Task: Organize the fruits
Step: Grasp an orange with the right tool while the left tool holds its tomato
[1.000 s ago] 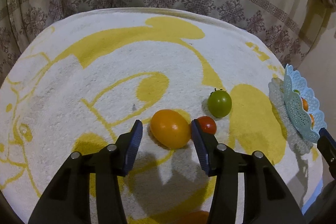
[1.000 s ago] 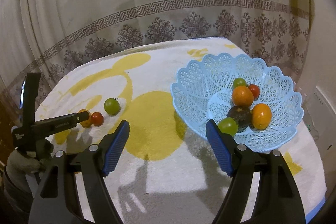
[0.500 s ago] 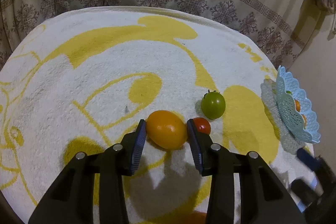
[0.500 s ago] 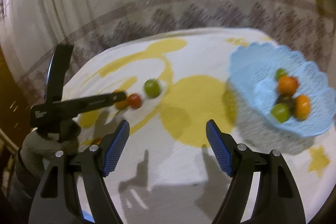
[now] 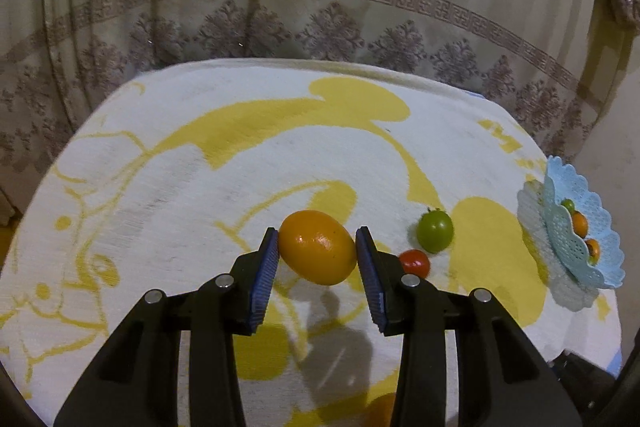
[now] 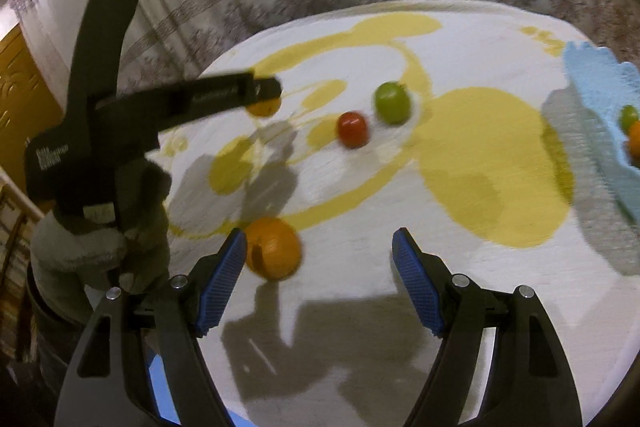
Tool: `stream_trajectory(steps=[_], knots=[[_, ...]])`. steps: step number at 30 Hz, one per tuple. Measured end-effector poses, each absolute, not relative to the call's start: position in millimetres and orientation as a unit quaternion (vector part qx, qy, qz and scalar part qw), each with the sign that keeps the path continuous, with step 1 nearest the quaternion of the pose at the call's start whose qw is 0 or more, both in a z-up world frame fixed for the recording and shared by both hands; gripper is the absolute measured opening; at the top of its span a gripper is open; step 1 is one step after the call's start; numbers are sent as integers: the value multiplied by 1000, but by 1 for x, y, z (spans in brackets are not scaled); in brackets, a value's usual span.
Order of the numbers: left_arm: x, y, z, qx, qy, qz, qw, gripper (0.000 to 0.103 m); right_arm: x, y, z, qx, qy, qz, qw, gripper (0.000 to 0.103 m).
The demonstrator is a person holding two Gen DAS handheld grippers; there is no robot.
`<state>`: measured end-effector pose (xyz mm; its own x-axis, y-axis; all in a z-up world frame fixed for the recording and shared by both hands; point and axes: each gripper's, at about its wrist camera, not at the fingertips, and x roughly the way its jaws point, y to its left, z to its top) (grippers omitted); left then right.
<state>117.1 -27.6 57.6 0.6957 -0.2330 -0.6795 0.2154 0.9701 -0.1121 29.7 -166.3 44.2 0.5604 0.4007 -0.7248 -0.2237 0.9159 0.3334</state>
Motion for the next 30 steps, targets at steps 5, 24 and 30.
stream_trajectory(steps=[5,24,30], knots=[[117,-21,60,-19,368,-118,922,40,37,-149,35,91,451,196,866,61],[113,-22,59,-16,365,-113,924,40,41,-127,31,66,456,234,856,37],[113,-22,59,-17,365,-112,924,40,41,-130,33,73,453,229,858,36]])
